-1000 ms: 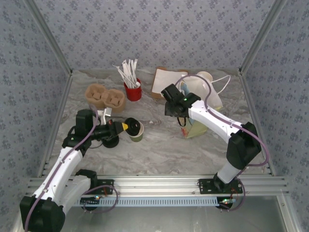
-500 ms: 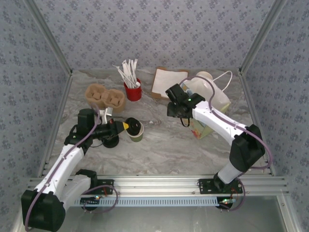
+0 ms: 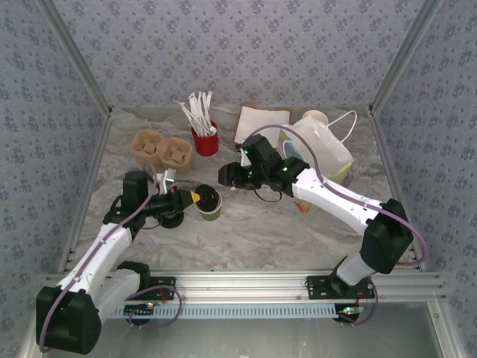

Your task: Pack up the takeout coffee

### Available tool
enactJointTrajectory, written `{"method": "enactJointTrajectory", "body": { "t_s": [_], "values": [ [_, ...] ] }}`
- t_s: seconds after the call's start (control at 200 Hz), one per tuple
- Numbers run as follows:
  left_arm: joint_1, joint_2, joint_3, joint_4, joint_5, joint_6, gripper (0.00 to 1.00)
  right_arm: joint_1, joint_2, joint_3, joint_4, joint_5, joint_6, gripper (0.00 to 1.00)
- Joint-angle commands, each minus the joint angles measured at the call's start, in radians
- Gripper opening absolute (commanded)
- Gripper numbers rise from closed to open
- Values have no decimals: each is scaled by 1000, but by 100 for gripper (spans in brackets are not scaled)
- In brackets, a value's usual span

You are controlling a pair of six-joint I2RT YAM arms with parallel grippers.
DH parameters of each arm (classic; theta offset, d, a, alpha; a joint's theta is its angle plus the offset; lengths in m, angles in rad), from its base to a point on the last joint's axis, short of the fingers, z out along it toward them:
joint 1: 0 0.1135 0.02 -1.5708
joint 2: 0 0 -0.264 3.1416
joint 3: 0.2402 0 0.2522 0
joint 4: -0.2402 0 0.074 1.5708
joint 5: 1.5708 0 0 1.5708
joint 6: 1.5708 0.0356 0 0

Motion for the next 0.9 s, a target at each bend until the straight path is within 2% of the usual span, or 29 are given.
{"method": "enactJointTrajectory", "body": {
  "t_s": [0.0,0.255,0.315,0.42,0.515,0.77,0.894],
  "values": [
    [12,5,-11,52,29,-20,0,6,30,-27,64,-36,72,51],
    [40,2,-36,65,47,-39,0,8,82,-46,115,-65,114,57],
    [42,0,-38,61,46,-39,5,8,93,-51,129,-75,124,58],
    [43,2,-40,52,43,-30,6,8,116,-56,147,-90,133,59],
    [45,7,-37,38,37,-22,13,7,129,-67,168,-101,149,59],
    [45,6,-31,-15,8,7,19,8,139,-112,192,-95,164,59],
    [44,7,-29,-28,1,14,26,8,143,-121,211,-103,169,60]
  ]
}}
